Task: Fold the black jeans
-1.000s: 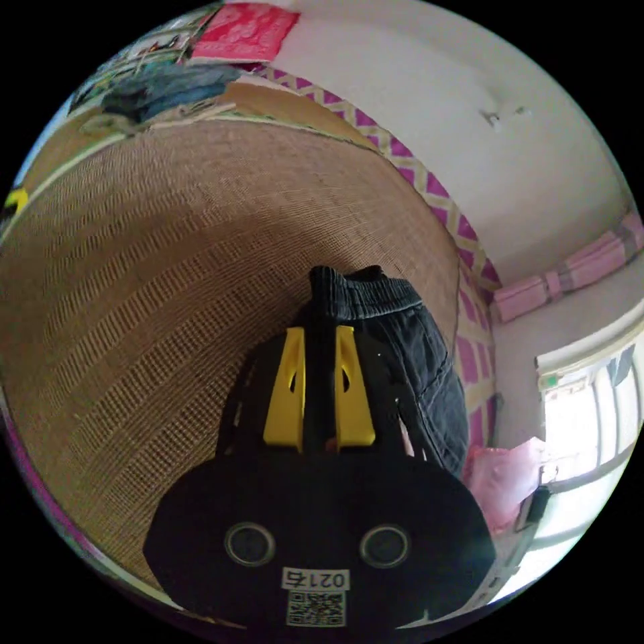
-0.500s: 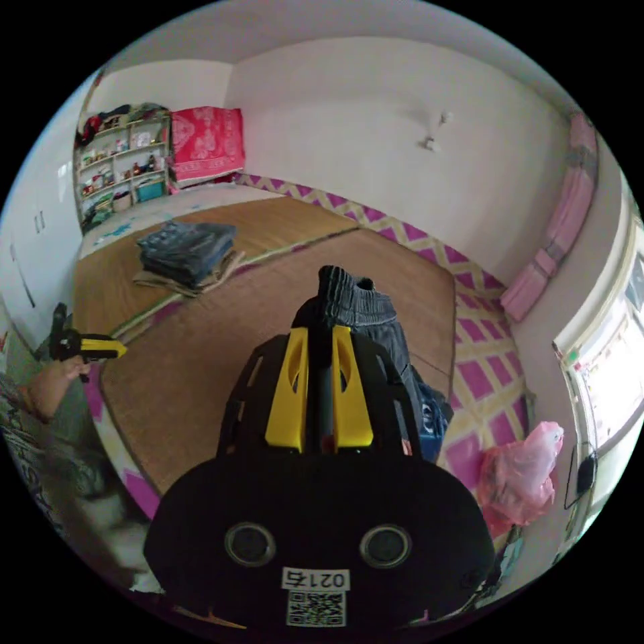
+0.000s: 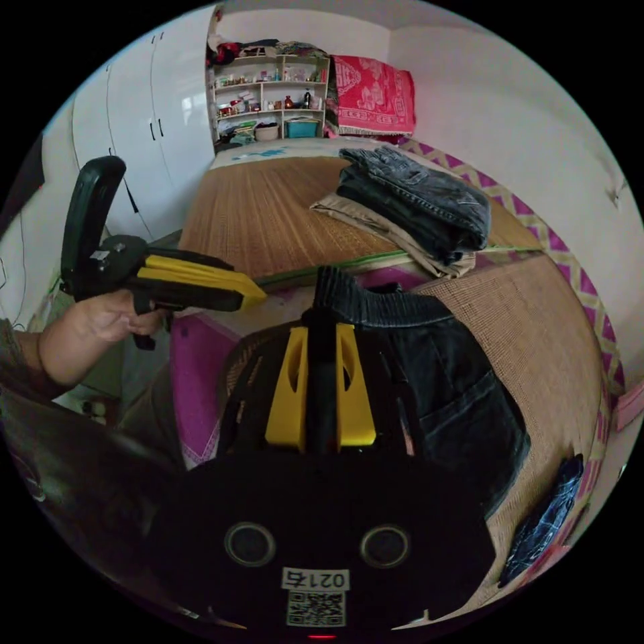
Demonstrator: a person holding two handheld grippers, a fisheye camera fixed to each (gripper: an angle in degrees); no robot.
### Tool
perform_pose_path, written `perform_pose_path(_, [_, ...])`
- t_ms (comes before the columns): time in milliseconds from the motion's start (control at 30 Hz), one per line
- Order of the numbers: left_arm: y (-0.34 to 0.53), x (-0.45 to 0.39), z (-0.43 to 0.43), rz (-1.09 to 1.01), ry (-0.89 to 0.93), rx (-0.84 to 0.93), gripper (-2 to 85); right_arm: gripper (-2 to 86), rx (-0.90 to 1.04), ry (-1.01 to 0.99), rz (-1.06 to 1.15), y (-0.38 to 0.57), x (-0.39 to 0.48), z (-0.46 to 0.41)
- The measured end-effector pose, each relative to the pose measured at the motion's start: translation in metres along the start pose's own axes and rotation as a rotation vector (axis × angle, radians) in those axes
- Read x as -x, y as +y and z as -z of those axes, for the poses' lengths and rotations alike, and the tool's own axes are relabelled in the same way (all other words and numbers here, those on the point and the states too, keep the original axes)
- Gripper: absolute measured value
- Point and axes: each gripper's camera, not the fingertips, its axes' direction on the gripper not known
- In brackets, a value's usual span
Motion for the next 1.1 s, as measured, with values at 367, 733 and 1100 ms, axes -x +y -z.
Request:
perform_pose_path(367, [0.014,-0.006,-0.008,0.018,0.0,-0.005,-0.9,13.0,0.048,0.147,0.003,0.03,0.021,-0.013])
perform_pose_path(733, [0.01,-0.027,-0.012,-0.016,0.012,-0.009,-0.9,4.8,-0.545,0.025,-0.532,0.208,-0.135,0.217])
perform_pose_path(1100, [-0.017,-0.116,-0.058,-0.158,0.073,0.041,-1.0,4.7,-0.723,0.192,-1.18,0.579,-0.224,0.351])
